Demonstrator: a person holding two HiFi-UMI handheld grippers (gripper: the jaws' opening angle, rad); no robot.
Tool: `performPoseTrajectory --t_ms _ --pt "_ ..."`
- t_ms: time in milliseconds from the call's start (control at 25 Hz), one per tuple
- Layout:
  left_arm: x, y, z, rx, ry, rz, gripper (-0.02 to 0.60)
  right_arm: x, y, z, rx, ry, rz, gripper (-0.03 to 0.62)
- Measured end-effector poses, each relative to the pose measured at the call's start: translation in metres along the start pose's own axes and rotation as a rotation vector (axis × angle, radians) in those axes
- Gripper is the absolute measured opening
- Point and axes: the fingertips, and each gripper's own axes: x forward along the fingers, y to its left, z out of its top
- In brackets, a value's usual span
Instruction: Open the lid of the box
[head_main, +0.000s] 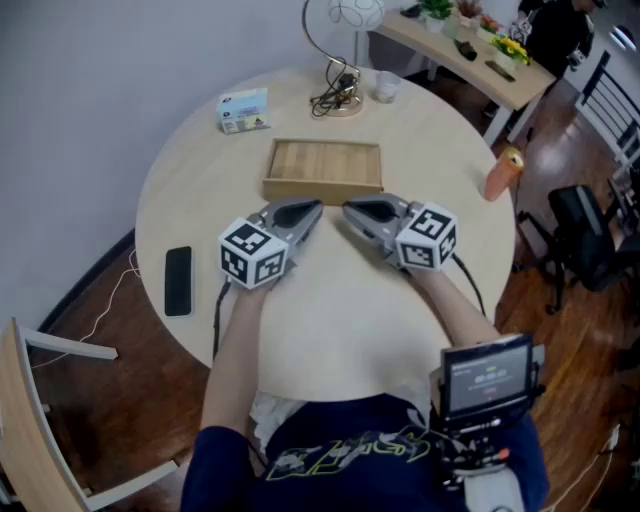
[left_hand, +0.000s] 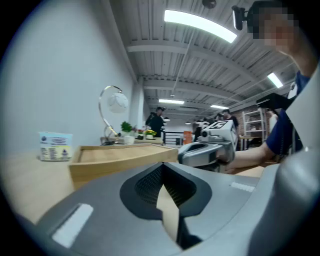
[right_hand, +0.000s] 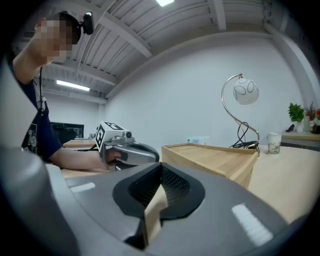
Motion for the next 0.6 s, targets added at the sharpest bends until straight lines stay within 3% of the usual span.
performPoseTrajectory --t_ms 80,160,400,600 --pt "-0.019 0.034 0.001 -0.06 -0.026 0.15 0.0 -0.001 -0.005 0.002 -0.006 0.009 -0.01 0.006" --pt "-0.032 0.054 0.003 -0.104 -0.051 0.213 0.0 -0.002 -0.008 0.003 -0.014 0.013 -0.01 0.006" --pt "-0.015 0.018 0.001 -0.001 -0.007 0.015 0.0 0.0 -0.007 0.005 -0.005 0.006 -0.011 0.006" --pt "-0.015 0.015 0.002 -0.007 -0.008 0.008 0.0 0.001 -0.006 0.005 -0.008 0.004 -0.007 0.006"
